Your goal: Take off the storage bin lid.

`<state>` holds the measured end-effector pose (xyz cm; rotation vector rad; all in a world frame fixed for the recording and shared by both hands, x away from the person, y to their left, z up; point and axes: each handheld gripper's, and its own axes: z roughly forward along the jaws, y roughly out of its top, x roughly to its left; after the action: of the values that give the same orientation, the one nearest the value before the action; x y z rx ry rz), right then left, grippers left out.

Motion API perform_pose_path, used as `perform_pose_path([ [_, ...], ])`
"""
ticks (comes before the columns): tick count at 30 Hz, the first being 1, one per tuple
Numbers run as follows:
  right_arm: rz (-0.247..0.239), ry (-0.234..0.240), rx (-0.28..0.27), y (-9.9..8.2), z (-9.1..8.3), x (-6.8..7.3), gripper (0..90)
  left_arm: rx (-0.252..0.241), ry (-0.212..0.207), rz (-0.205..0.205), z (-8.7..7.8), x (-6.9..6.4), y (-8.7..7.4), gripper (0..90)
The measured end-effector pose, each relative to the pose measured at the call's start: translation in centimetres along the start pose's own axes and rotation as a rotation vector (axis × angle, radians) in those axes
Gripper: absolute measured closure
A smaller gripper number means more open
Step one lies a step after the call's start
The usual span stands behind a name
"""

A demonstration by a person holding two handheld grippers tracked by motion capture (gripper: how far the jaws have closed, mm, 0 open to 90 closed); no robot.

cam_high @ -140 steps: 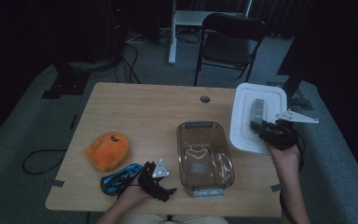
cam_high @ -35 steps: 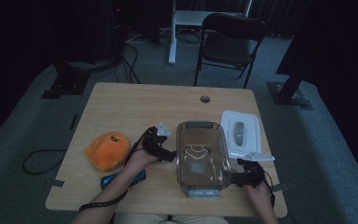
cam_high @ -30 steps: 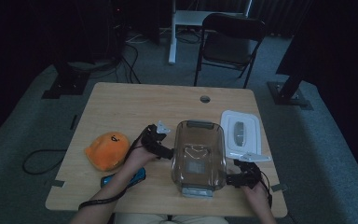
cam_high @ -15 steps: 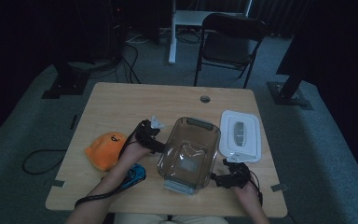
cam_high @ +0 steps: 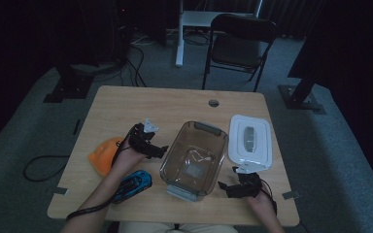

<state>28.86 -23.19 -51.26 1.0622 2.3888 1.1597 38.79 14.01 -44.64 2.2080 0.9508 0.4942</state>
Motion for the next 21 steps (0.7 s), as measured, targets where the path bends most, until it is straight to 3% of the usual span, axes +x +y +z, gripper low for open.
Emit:
perform_pose_path([
  [4, 0.000, -0.018, 0.009, -0.3, 0.1, -0.3, 13.3, -0.021, 0.007, -0.010, -1.7, 0.3, -0.2, 2.5],
  [6, -0.002, -0.019, 0.010, -0.4, 0.1, -0.3, 13.3, -0.014, 0.009, -0.023, -2.5, 0.6, -0.3, 2.5],
  [11, -0.016, -0.023, 0.024, -0.8, 0.1, -0.3, 13.3, 0.000, 0.033, -0.005, -4.2, 1.1, -1.0, 2.5],
  [21, -0.014, -0.043, 0.049, -1.5, 0.2, -0.8, 13.2, 0.004, 0.048, -0.040, -7.5, 2.2, -2.9, 2.5],
])
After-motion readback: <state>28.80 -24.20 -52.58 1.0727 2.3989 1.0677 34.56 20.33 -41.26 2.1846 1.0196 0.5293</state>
